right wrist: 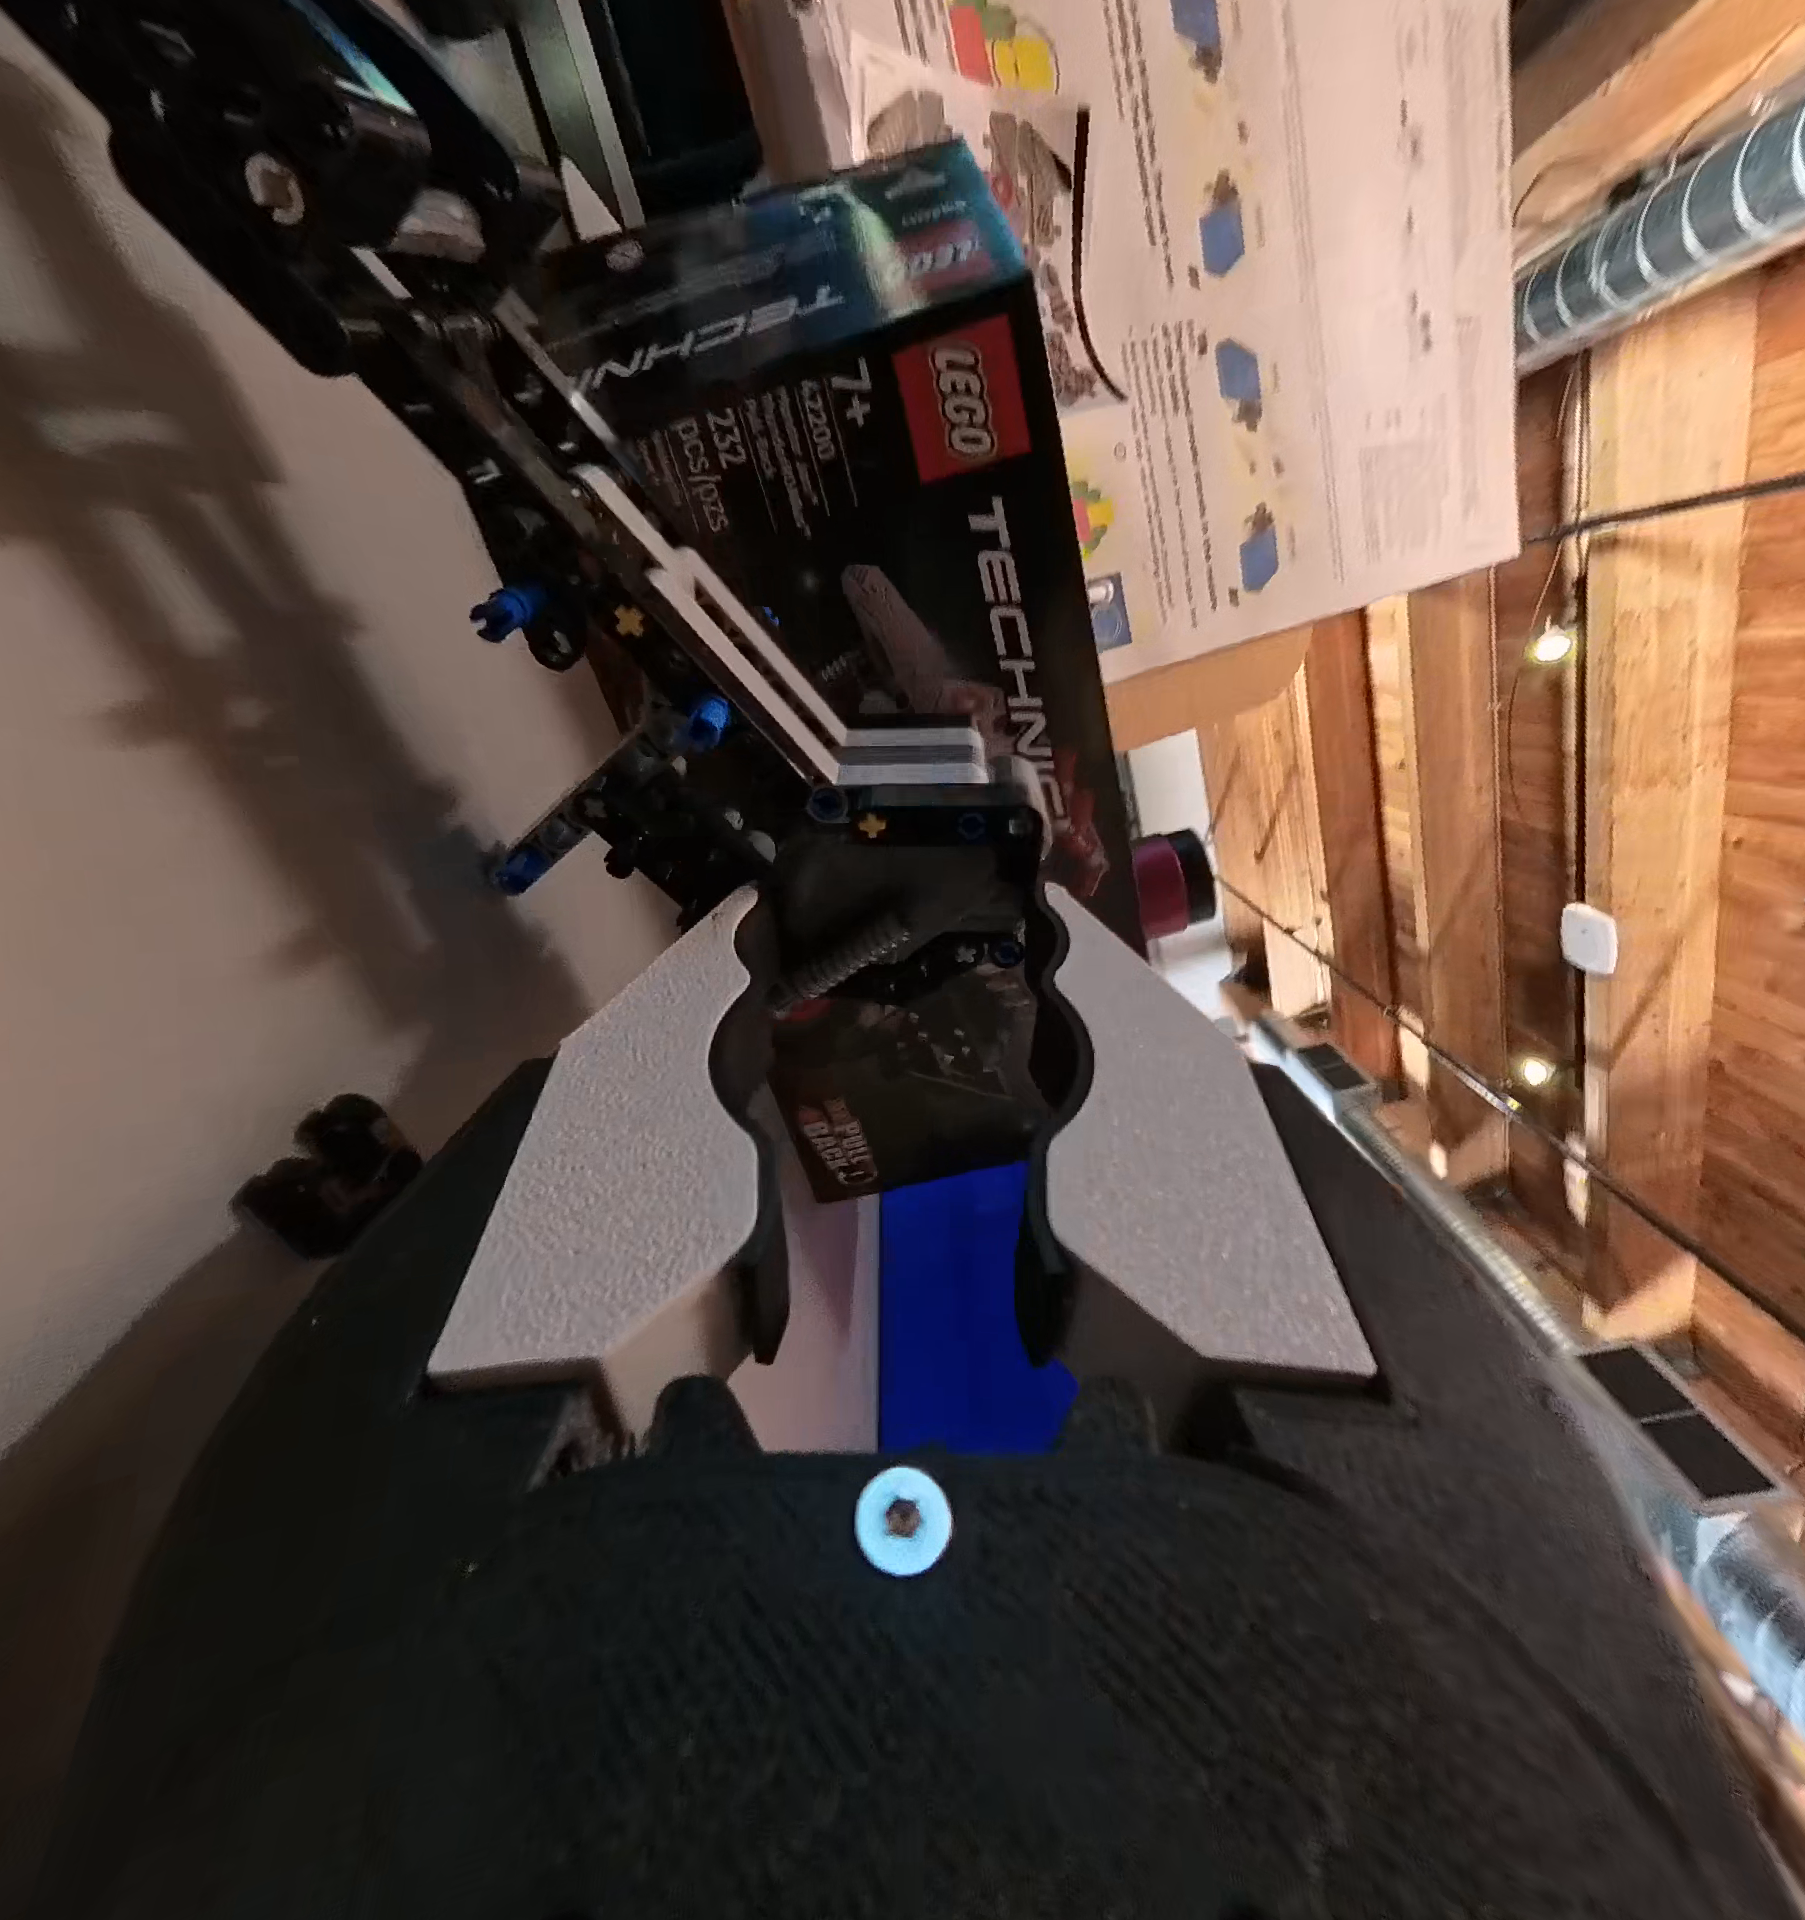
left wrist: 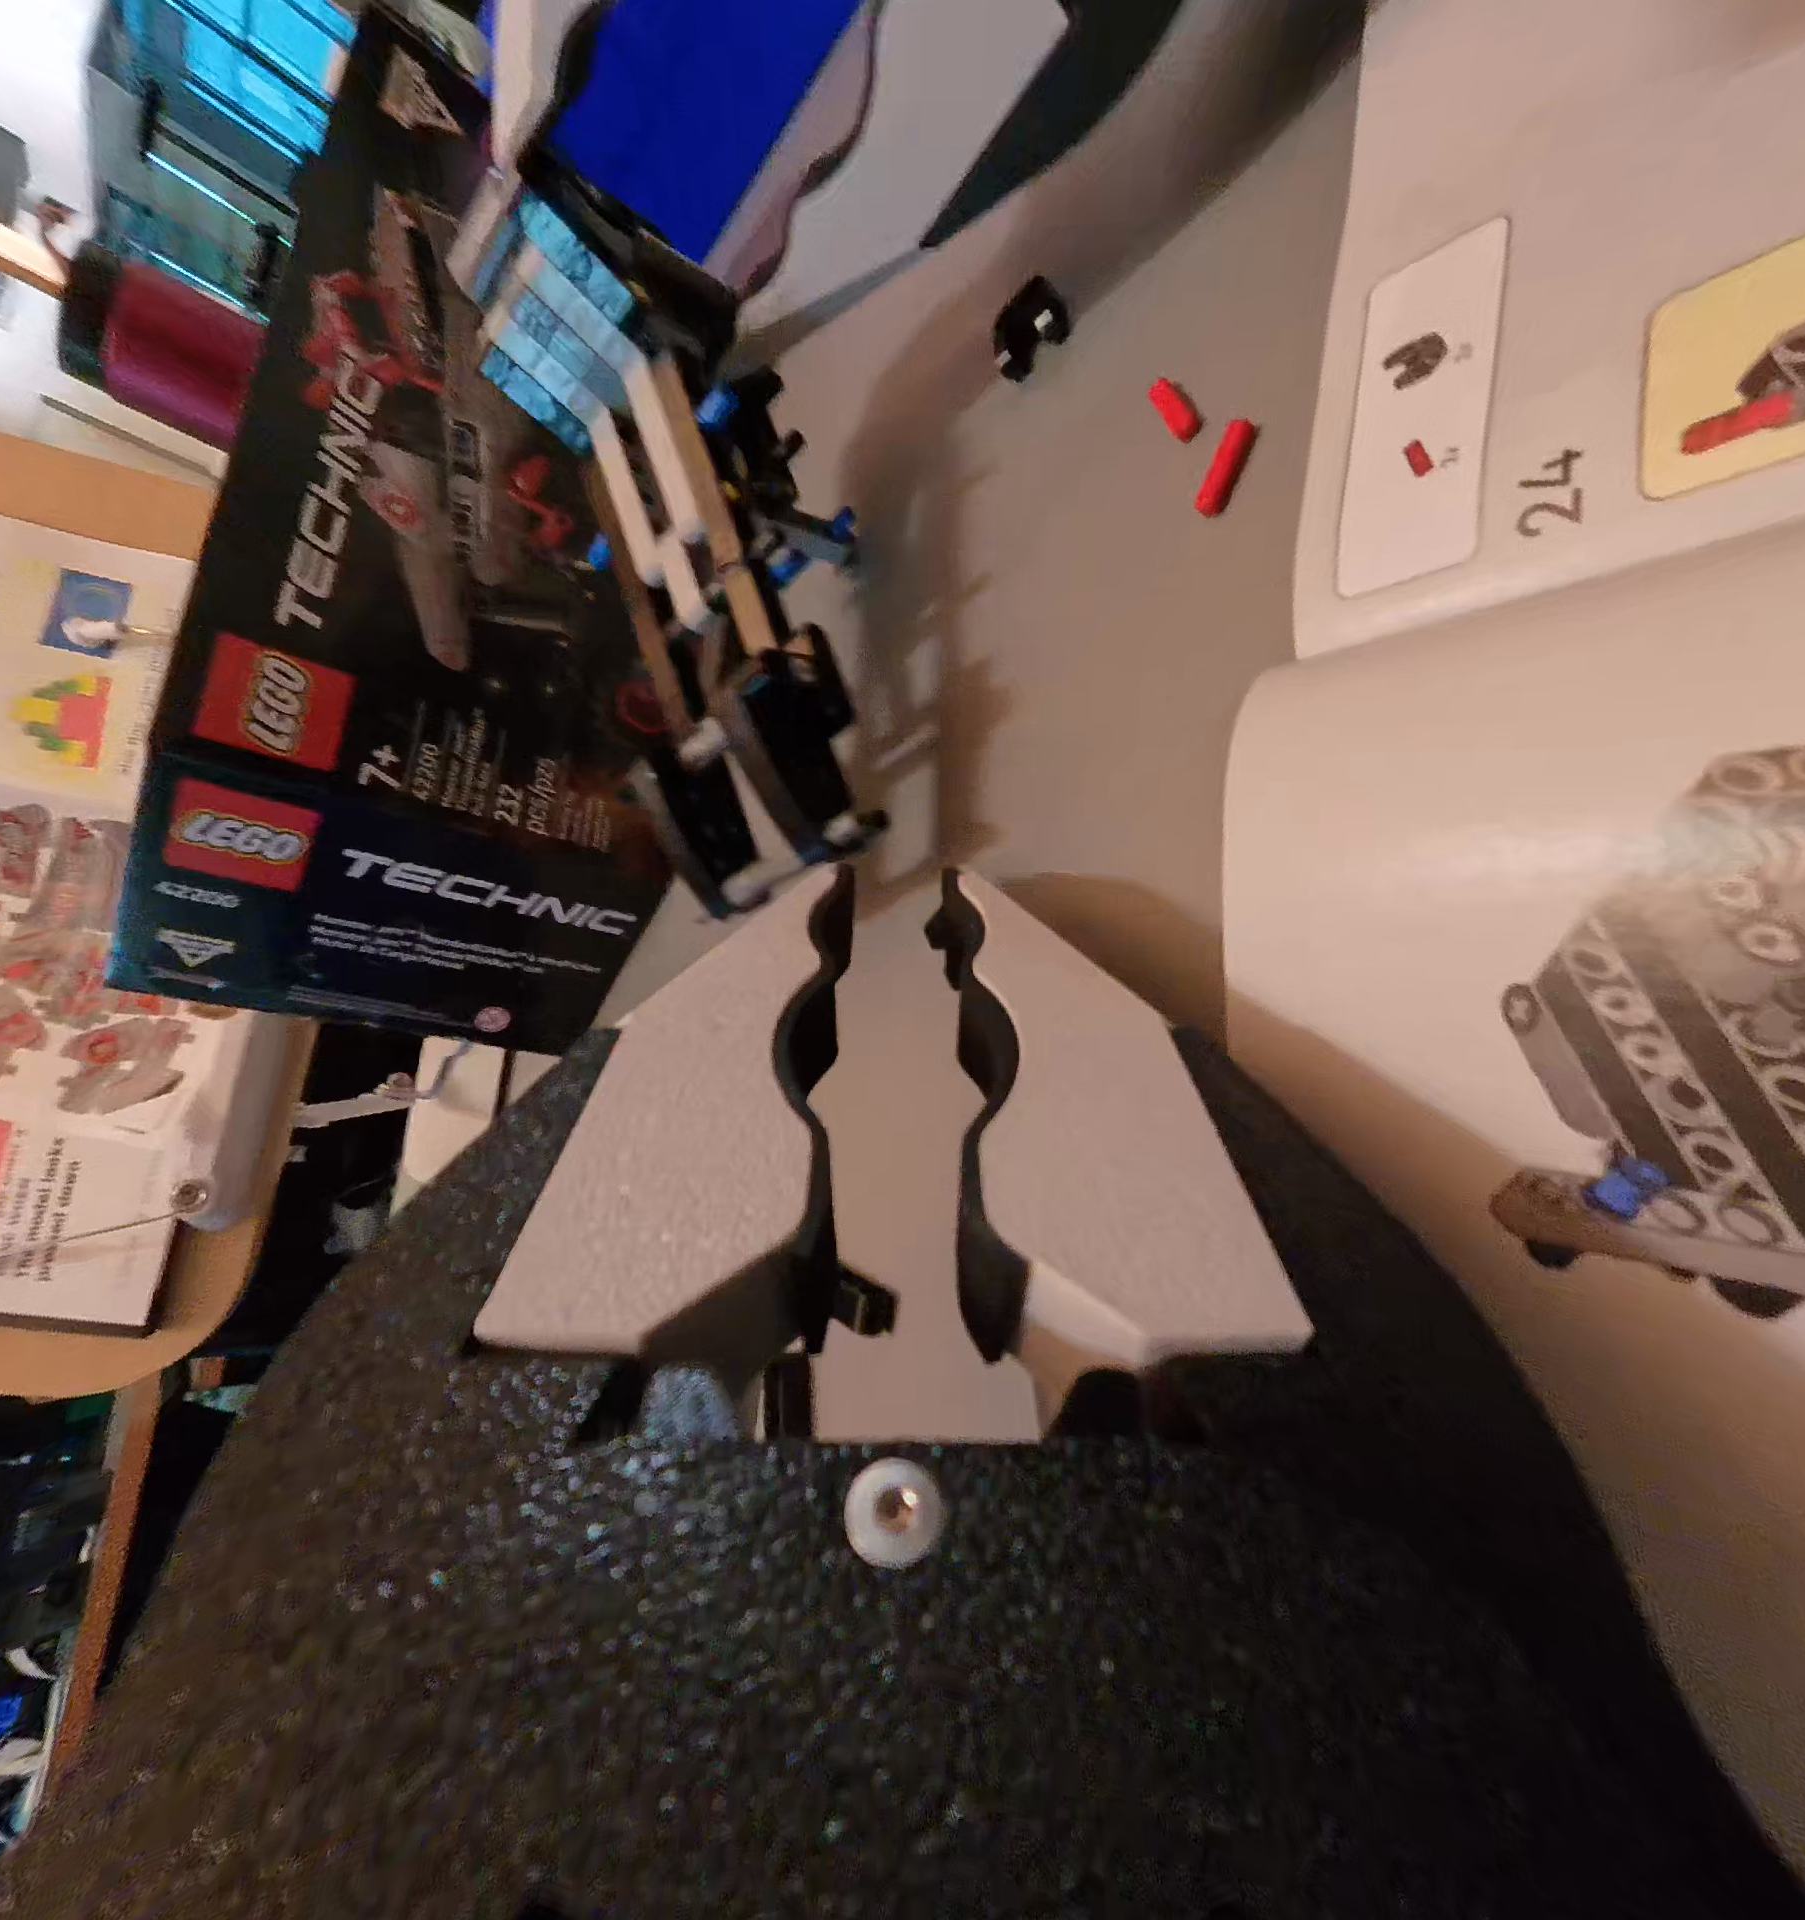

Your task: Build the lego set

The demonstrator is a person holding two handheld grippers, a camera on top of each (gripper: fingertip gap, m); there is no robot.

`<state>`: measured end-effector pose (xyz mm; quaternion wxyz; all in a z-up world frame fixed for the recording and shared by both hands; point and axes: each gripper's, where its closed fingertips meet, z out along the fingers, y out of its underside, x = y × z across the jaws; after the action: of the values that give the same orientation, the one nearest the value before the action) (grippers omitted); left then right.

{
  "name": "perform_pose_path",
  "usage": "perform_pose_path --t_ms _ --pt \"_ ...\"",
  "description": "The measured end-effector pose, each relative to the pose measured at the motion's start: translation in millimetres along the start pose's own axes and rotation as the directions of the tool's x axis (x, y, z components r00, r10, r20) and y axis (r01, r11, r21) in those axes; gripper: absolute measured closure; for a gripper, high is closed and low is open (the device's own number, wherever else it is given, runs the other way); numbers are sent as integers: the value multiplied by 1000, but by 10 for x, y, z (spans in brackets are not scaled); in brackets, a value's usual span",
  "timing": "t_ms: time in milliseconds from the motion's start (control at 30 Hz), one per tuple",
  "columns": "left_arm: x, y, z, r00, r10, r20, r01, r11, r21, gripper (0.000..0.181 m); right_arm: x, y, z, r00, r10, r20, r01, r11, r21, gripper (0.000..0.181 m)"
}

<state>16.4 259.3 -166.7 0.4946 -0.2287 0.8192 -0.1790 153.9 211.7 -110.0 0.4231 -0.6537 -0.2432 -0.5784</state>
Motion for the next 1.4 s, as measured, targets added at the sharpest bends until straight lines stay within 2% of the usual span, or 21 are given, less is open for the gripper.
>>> perform_pose_path --t_ms 33,133,233,300,400,500,567,600,733,867,933,1067,1167,1233,1300,1400 --pt "6 10 -11 999 -29 -16 29 1000 -2 163 1 20 12 1000 24 4 -24 1000 -10 136" --pt "9 5 -65 984 -149 -102 151 989 11 157 10 79 23 999 38 4 -38 999 -22 136" --pt "-55 81 -89 949 -246 -195 241 969 -51 154 14 105 31 998 55 5 -55 998 -27 136" --pt "-108 91 -100 904 -341 -258 330 940 -86 147 15 118 38 998 64 6 -64 997 -33 136" --pt "-268 157 -79 853 -457 -251 433 889 -146 148 16 128 31 997 77 4 -77 997 -32 136" --pt "-204 76 -59 741 -581 -338 557 812 -175 147 15 149 33 995 99 6 -99 995 -30 136" --pt "-82 99 -57 695 -604 -389 564 794 -226 141 14 151 36 994 105 7 -105 994 -27 137" --pt "-23 128 -61 696 -590 -410 539 806 -246 141 14 146 35 995 101 7 -101 995 -22 136" --pt "61 129 -37 773 -408 -486 369 912 -178 141 14 135 29 995 99 11 -98 995 -8 136" --pt "164 190 9 724 -397 -564 299 918 -261 148 10 187 43 988 154 28 -153 988 -19 137" --pt "184 161 27 707 -392 -588 295 920 -259 154 8 213 49 983 182 38 -181 983 -25 137" --pt "175 156 36 781 -282 -557 200 958 -204 165 5 246 55 974 220 48 -218 975 -35 137" --pt "62 134 75 915 -105 -389 60 990 -128 165 0 274 67 966 252 57 -250 967 -44 137" --pt "-107 110 81 975 133 -180 -150 985 -84 164 -4 293 74 960 274 64 -271 961 -49 137" --pt "-246 76 28 918 397 -1 -395 912 -107 164 -7 304 82 955 290 67 -287 957 -52 136" --pt "-229 64 -18 788 613 66 -599 787 -149 166 -9 306 91 953 294 67 -291 955 -52 136"
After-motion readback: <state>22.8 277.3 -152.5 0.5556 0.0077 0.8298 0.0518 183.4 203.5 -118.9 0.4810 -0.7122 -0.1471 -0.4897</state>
